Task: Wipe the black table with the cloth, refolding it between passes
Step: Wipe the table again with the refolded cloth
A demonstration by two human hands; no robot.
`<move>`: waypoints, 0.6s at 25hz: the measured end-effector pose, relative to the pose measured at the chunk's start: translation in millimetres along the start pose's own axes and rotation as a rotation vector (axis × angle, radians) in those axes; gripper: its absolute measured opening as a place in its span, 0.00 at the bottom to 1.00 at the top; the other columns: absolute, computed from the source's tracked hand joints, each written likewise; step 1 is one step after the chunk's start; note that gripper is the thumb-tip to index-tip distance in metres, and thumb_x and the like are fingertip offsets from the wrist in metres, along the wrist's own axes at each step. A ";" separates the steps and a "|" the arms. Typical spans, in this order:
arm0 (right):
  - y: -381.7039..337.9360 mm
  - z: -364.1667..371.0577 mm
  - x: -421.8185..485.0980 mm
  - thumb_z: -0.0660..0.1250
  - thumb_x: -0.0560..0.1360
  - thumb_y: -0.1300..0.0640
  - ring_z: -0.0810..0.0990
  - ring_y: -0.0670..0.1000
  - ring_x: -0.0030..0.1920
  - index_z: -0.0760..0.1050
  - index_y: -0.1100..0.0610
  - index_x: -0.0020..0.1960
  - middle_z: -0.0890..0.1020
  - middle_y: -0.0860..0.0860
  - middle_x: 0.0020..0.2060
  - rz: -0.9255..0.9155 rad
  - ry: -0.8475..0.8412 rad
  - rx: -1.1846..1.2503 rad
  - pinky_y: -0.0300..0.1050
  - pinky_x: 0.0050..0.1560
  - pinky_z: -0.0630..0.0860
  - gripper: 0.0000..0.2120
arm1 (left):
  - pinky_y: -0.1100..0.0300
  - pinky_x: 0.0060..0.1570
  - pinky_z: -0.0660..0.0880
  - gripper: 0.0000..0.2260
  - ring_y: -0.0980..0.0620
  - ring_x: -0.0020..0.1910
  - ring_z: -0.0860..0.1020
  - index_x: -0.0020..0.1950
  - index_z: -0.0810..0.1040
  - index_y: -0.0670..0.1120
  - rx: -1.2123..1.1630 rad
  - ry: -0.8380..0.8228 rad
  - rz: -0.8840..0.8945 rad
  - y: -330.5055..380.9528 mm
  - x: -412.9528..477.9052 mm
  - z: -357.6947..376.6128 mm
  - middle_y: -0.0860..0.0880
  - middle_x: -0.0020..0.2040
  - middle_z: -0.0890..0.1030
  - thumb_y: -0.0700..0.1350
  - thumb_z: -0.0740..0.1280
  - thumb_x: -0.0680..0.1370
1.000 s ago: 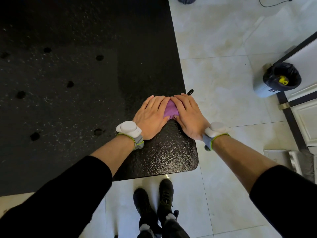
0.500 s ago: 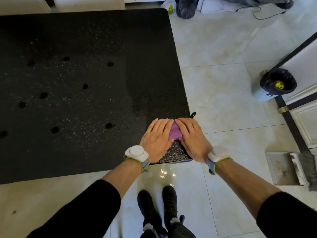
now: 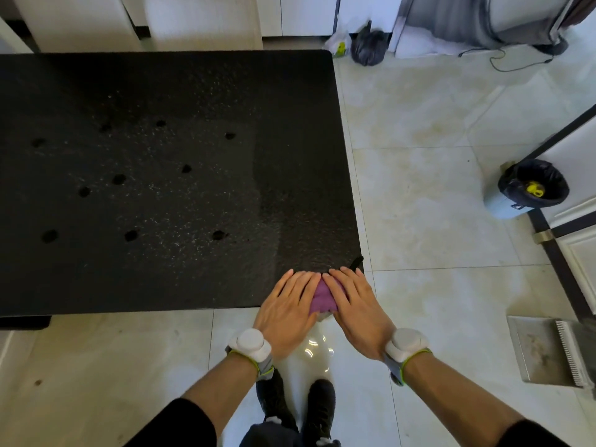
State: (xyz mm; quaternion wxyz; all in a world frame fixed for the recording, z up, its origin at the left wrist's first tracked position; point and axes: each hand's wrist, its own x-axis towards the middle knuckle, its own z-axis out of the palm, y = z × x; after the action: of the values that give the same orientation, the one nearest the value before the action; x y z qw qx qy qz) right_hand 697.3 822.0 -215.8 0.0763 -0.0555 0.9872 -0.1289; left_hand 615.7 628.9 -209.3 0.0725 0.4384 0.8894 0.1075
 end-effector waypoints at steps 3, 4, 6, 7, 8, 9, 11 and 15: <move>4.4 -0.4 13.4 0.65 0.80 0.51 0.55 0.58 0.80 0.51 0.55 0.82 0.61 0.55 0.79 -0.039 -0.003 -0.024 0.59 0.80 0.54 0.36 | 0.53 0.79 0.50 0.29 0.48 0.75 0.66 0.79 0.61 0.43 0.007 -0.003 -0.023 -6.5 3.7 -0.7 0.45 0.75 0.69 0.56 0.57 0.81; 5.9 -3.6 22.7 0.64 0.80 0.50 0.54 0.58 0.80 0.51 0.55 0.82 0.60 0.55 0.79 -0.057 0.002 -0.025 0.59 0.80 0.52 0.36 | 0.53 0.79 0.49 0.29 0.48 0.76 0.66 0.79 0.60 0.44 -0.002 0.002 -0.039 -11.3 7.2 -1.6 0.45 0.75 0.69 0.56 0.57 0.81; 7.9 -9.9 45.9 0.62 0.81 0.50 0.54 0.58 0.80 0.51 0.55 0.82 0.60 0.55 0.79 -0.095 0.026 -0.009 0.57 0.81 0.49 0.34 | 0.53 0.80 0.48 0.29 0.49 0.77 0.64 0.79 0.59 0.44 -0.006 0.005 -0.064 -26.2 17.1 -5.7 0.45 0.76 0.67 0.56 0.57 0.81; 9.5 -12.5 59.1 0.61 0.82 0.49 0.54 0.58 0.80 0.51 0.56 0.81 0.60 0.56 0.79 -0.107 0.037 -0.008 0.57 0.81 0.49 0.33 | 0.53 0.80 0.48 0.29 0.49 0.77 0.63 0.79 0.59 0.44 0.003 0.008 -0.073 -35.8 23.8 -7.7 0.45 0.76 0.67 0.56 0.56 0.81; 11.3 -14.7 79.1 0.59 0.82 0.49 0.54 0.58 0.80 0.52 0.56 0.81 0.60 0.56 0.79 -0.120 0.041 -0.010 0.57 0.81 0.48 0.32 | 0.53 0.80 0.48 0.29 0.48 0.77 0.63 0.79 0.59 0.44 0.009 0.009 -0.087 -50.3 33.6 -9.8 0.45 0.76 0.66 0.56 0.55 0.81; 13.2 -17.8 100.0 0.56 0.82 0.47 0.54 0.58 0.80 0.52 0.56 0.81 0.60 0.56 0.78 -0.127 0.044 -0.012 0.57 0.81 0.48 0.31 | 0.52 0.80 0.49 0.29 0.48 0.77 0.63 0.79 0.59 0.44 0.013 0.012 -0.100 -64.6 44.5 -14.1 0.45 0.76 0.66 0.56 0.54 0.81; 15.9 -25.1 137.7 0.51 0.81 0.45 0.55 0.59 0.80 0.54 0.57 0.81 0.61 0.57 0.78 -0.135 0.046 -0.018 0.57 0.81 0.49 0.32 | 0.52 0.80 0.49 0.29 0.47 0.77 0.63 0.80 0.58 0.43 0.012 0.011 -0.110 -91.4 65.1 -23.1 0.44 0.77 0.66 0.56 0.53 0.82; 25.5 -34.5 211.3 0.54 0.81 0.47 0.57 0.60 0.79 0.55 0.58 0.80 0.63 0.57 0.76 -0.138 0.066 -0.025 0.59 0.80 0.52 0.31 | 0.51 0.80 0.49 0.29 0.47 0.78 0.61 0.80 0.57 0.42 0.004 0.009 -0.107 -147.6 111.5 -40.7 0.44 0.78 0.64 0.55 0.54 0.82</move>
State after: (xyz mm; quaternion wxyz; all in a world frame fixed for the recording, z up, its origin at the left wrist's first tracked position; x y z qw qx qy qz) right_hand 481.8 827.7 -218.4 0.0340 -0.1202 0.9845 -0.1231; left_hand 426.4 624.9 -211.4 0.0735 0.3898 0.9121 0.1038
